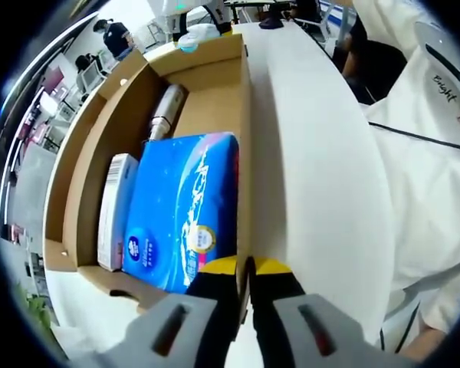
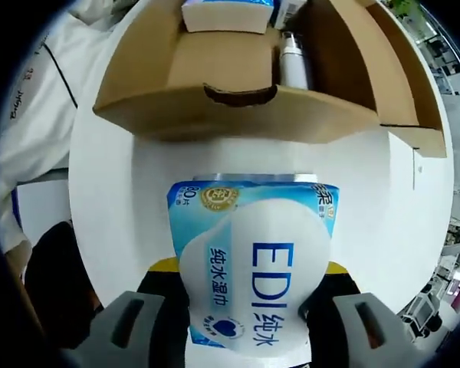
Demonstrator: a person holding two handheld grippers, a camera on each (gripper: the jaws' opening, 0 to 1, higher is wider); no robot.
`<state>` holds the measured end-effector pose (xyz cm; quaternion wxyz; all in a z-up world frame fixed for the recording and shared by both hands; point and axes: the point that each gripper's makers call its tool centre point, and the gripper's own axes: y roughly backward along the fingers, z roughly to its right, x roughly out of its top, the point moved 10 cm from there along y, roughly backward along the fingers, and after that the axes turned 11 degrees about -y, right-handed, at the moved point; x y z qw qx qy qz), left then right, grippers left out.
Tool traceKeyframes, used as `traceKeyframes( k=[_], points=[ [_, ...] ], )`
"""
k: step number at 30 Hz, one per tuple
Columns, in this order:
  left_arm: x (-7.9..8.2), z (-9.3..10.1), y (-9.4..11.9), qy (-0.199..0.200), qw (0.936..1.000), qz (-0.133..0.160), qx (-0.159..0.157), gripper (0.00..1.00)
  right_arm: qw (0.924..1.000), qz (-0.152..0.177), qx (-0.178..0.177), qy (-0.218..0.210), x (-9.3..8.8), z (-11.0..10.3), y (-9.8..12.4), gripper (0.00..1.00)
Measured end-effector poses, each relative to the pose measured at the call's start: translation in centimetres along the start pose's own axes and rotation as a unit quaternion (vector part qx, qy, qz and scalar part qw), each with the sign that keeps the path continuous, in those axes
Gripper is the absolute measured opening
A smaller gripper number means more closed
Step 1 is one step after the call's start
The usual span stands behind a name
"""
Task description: Operate the shoe box by opening the lid, removing the specified soft item, and placing it in the target area until the item is outside and the box remains undamaged.
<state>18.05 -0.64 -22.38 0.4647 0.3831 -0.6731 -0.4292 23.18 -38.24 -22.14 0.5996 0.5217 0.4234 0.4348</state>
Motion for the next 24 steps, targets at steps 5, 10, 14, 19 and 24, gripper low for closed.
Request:
traceKeyframes(
  k=[5,10,14,19,24],
  points=[
    [0.0,0.0,0.0,0.0,1.0,-0.001,0.0,0.04,1.0,0.005,0.001,0.003,0.0,0.2,-0.2,0.6],
    [0.0,0.0,0.0,0.001,1.0,0.0,0.001,0.04,1.0,0.004,0.003,-0.001,0.2,0.2,-0.6,0.6],
    [0.0,0.0,0.0,0.0,1.0,0.0,0.001,0.04,1.0,0.002,0.002,-0.002,0.1,0.3,-0.8,0.59],
    [0.0,0.1,0.0,0.0,1.0,0.001,0.002,0.04,0.9999,0.007,0.01,-0.011,0.0,0.4,-1.4,0.58],
    [0.0,0.0,0.0,0.0,1.0,0.0,0.002,0.04,0.9996,0.014,0.013,-0.019,-0.2,0.4,-1.5,0.58]
  ],
)
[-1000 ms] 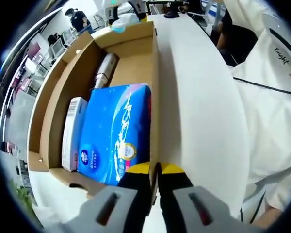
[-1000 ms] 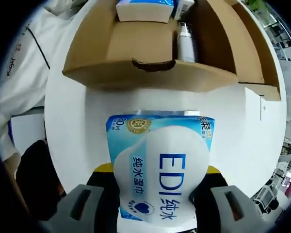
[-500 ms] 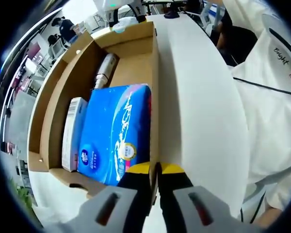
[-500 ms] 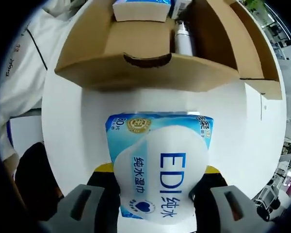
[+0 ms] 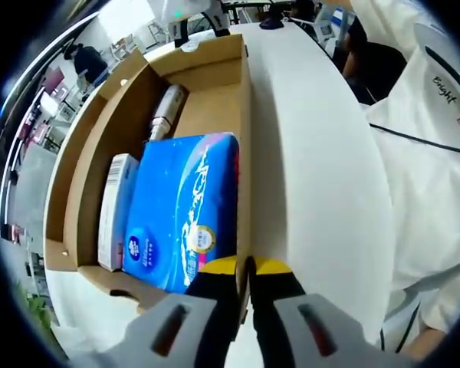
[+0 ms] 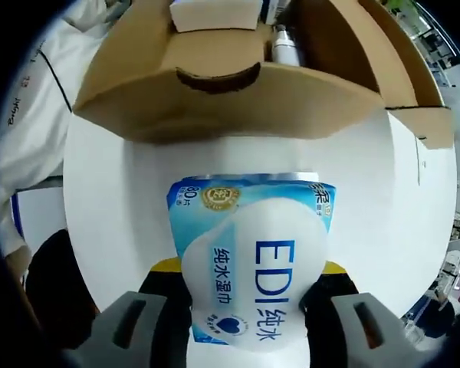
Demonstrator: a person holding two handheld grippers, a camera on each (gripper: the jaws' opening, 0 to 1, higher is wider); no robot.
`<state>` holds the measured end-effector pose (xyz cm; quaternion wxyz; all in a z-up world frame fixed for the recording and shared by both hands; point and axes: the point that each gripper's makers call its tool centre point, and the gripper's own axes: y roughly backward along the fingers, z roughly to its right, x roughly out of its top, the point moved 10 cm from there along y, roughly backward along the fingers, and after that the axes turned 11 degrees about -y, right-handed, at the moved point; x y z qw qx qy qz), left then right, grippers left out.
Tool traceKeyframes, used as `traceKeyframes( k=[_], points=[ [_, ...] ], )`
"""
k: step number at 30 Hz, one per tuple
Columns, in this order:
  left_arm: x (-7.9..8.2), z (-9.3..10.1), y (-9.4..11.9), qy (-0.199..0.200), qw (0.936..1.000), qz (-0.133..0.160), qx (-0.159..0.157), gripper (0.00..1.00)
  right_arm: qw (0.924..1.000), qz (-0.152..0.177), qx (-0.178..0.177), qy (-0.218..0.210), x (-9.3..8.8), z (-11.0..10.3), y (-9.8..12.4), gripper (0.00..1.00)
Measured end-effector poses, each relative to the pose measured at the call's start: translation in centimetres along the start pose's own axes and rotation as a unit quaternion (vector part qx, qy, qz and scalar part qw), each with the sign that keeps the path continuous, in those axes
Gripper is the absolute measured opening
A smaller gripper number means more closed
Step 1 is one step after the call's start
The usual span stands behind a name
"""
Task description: Operate the shoe box by opening the lid, removing the specified soft item, and placing it in the target area until the item is outside and the box remains undamaged.
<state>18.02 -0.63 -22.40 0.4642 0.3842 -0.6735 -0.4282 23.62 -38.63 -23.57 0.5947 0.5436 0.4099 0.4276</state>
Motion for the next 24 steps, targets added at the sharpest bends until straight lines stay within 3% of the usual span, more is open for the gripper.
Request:
traceKeyframes(
  k=[11,24],
  points=[
    [0.0,0.0,0.0,-0.001,1.0,0.0,0.002,0.04,0.9999,0.002,0.014,-0.009,0.0,0.3,-0.2,0.6],
    [0.0,0.0,0.0,-0.001,1.0,0.0,-0.002,0.04,0.9996,0.018,-0.008,-0.019,-0.6,0.1,1.0,0.6]
  ],
)
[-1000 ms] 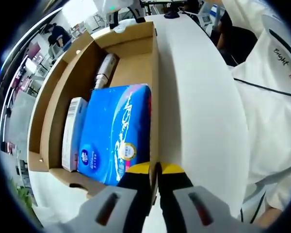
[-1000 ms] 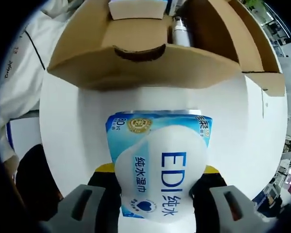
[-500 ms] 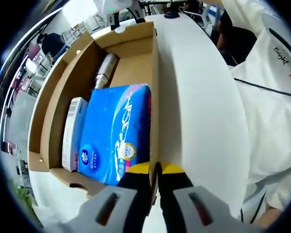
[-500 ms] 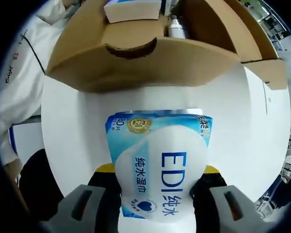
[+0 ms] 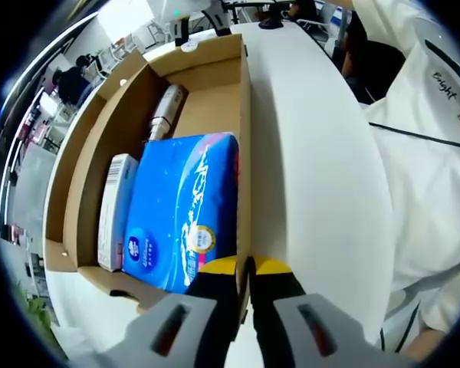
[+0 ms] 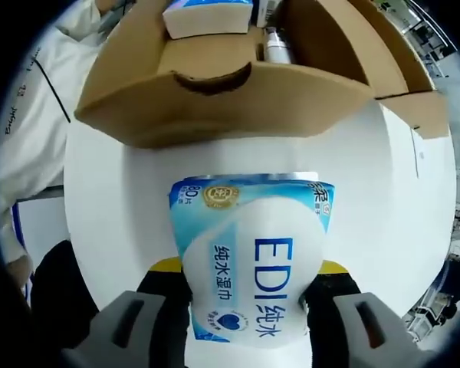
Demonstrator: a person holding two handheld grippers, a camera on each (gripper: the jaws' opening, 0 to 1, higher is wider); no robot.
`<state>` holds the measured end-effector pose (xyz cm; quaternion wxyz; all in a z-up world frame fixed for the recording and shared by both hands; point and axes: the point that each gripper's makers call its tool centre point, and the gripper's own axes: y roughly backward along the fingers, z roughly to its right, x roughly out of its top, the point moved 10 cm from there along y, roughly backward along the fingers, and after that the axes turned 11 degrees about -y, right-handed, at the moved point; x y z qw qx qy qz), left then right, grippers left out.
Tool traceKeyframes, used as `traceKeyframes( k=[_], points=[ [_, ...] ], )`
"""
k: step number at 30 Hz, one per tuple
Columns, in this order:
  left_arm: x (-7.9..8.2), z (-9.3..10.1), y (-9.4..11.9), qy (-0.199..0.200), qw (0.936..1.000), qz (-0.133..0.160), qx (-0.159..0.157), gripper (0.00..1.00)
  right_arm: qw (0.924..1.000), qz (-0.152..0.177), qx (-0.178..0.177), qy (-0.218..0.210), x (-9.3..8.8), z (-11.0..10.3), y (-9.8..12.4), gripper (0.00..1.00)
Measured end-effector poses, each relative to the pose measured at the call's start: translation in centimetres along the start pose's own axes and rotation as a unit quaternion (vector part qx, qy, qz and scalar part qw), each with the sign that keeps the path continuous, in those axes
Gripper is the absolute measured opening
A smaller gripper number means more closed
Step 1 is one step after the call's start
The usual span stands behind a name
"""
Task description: Operate the shoe box by opening the lid, removing the specified soft item, and placing it in the target area until the item is outside and the box remains undamaged.
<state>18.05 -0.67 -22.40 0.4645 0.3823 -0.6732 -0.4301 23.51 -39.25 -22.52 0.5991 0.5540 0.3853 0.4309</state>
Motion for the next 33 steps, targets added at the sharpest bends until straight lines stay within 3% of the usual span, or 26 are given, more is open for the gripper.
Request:
traceKeyframes(
  k=[7,10,11,13,16,18,19,20,21,27,29,31,33],
  points=[
    [0.0,0.0,0.0,0.001,1.0,0.0,0.0,0.04,0.9986,0.043,-0.031,0.001,-0.4,-0.9,2.9,0.53],
    [0.0,0.0,0.0,0.002,1.0,0.001,0.001,0.04,0.9931,0.103,-0.055,-0.012,-0.1,-1.5,4.2,0.51],
    [0.0,0.0,0.0,0.002,1.0,0.001,0.001,0.04,0.9865,0.159,-0.038,-0.009,0.3,-1.9,4.5,0.5],
    [0.0,0.0,0.0,0.001,1.0,0.001,0.002,0.04,0.9698,0.241,-0.028,-0.024,0.5,-2.1,4.9,0.5],
    [-0.1,0.0,0.1,0.001,1.0,0.001,0.001,0.04,0.9589,0.275,-0.047,-0.053,0.0,-1.5,5.2,0.5],
    [-0.1,0.0,0.1,0.0,1.0,0.001,0.002,0.04,0.9396,0.322,-0.037,-0.109,0.0,-1.3,5.3,0.52],
    [-0.1,0.0,0.1,0.0,1.0,0.001,0.002,0.04,0.9317,0.334,-0.003,-0.142,-0.2,-1.4,5.3,0.55],
    [-0.1,0.0,0.1,0.0,1.0,0.002,0.002,0.04,0.9313,0.336,-0.004,-0.14,-0.3,-1.3,5.1,0.56],
    [-0.1,0.1,0.1,0.0,1.0,0.003,0.002,0.04,0.9275,0.351,-0.021,-0.128,-0.4,-1.1,5.1,0.55],
    [-0.1,0.1,0.1,-0.001,1.0,0.002,0.004,0.04,0.9041,0.395,-0.06,-0.151,-1.0,-0.8,4.8,0.56],
    [-0.1,0.1,0.1,0.0,1.0,0.002,0.004,0.04,0.8985,0.401,-0.068,-0.165,-1.1,-0.9,5.0,0.5],
    [-0.1,0.1,0.1,0.0,1.0,0.002,0.003,0.04,0.8874,0.418,-0.106,-0.163,-1.1,-0.8,5.5,0.49],
    [-0.1,0.1,0.1,0.001,1.0,0.002,0.002,0.04,0.8821,0.424,-0.126,-0.163,-1.1,-1.0,5.7,0.46]
  ],
)
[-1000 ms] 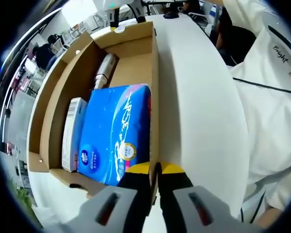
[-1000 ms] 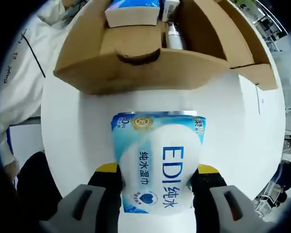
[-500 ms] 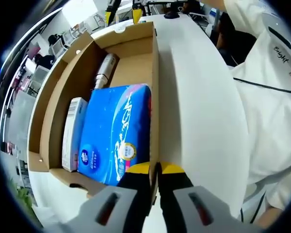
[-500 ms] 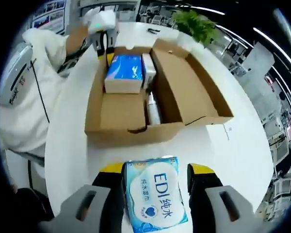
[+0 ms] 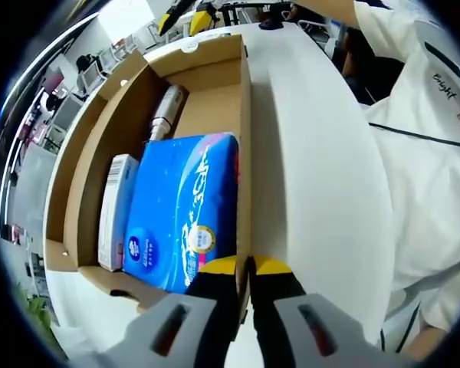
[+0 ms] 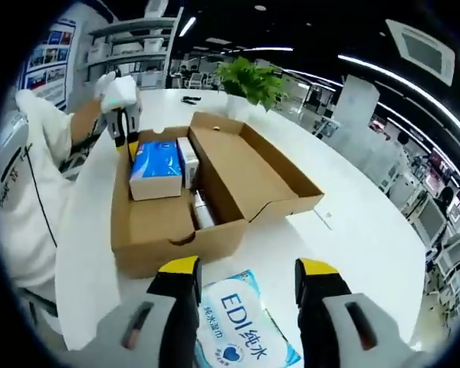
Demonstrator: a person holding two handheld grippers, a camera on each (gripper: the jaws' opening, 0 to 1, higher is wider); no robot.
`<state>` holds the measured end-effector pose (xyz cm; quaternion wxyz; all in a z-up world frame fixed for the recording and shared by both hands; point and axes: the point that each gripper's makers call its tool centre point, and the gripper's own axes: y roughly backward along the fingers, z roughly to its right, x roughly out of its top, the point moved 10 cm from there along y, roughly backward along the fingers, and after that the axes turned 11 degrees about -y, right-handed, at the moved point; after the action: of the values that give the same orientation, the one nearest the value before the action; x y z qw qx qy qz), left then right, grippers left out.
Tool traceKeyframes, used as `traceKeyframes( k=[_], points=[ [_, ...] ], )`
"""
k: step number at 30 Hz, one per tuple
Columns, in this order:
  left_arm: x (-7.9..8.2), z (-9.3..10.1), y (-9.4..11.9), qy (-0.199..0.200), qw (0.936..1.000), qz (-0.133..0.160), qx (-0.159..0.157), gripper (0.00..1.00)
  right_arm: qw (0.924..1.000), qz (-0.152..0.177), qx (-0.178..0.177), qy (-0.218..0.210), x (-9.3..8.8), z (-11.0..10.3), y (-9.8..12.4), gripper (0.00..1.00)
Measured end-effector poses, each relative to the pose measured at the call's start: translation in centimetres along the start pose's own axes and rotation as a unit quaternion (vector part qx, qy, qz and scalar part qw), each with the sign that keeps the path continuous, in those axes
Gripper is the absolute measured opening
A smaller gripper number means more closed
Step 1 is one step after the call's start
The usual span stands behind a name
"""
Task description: Operate the shoe box by opening the lid, removing the specified soft item, and placing it in the target area until the item is outside and the box remains undamaged.
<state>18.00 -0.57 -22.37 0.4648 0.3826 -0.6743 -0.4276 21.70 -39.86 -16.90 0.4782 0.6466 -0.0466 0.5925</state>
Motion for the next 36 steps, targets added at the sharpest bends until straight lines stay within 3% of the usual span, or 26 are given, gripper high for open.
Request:
traceKeyframes(
  k=[4,7,9,11,13,17,19,26,27,28,30,36],
  points=[
    [0.0,0.0,0.0,0.0,1.0,0.001,0.001,0.04,0.9989,-0.022,-0.018,0.037,0.1,-0.2,-0.1,0.4],
    [0.0,0.0,0.0,0.0,1.0,0.001,0.002,0.04,0.9988,-0.028,-0.029,0.027,0.4,-0.5,-0.2,0.41],
    [0.0,0.0,0.0,0.001,1.0,0.002,0.002,0.04,0.9992,0.003,-0.039,0.01,1.1,-0.4,0.1,0.37],
    [0.0,0.0,0.0,0.0,1.0,0.002,0.003,0.04,0.9986,0.026,-0.043,0.019,1.9,-0.7,0.4,0.32],
    [0.0,0.0,0.0,-0.001,1.0,0.005,0.005,0.04,0.9984,0.024,-0.049,0.019,2.2,-1.0,0.3,0.28],
    [0.0,0.1,0.0,0.0,0.9999,0.008,0.007,0.04,0.9972,0.008,-0.066,0.035,2.4,-1.4,0.1,0.26],
    [0.0,0.1,0.0,0.0,0.9999,0.007,0.008,0.04,0.998,0.019,-0.059,0.009,2.5,-0.8,0.0,0.26],
    [0.0,0.0,0.0,-0.001,1.0,0.008,0.005,0.04,0.9966,0.036,-0.07,0.023,3.1,-1.7,-0.2,0.27],
    [0.0,0.0,0.0,-0.001,1.0,0.007,0.004,0.04,0.9963,0.028,-0.074,0.034,3.0,-1.8,-0.4,0.26],
    [0.0,0.0,0.0,0.0,1.0,0.007,0.003,0.04,0.993,0.015,-0.103,0.055,3.0,-1.8,-0.4,0.25],
    [0.0,-0.1,0.0,-0.001,1.0,0.007,0.003,0.04,0.989,0.006,-0.112,0.096,3.1,-2.2,-0.8,0.25],
    [0.0,-0.1,0.0,-0.003,1.0,0.008,0.003,0.04,0.9881,0.012,-0.135,0.074,3.4,-2.7,-1.1,0.22]
  ],
)
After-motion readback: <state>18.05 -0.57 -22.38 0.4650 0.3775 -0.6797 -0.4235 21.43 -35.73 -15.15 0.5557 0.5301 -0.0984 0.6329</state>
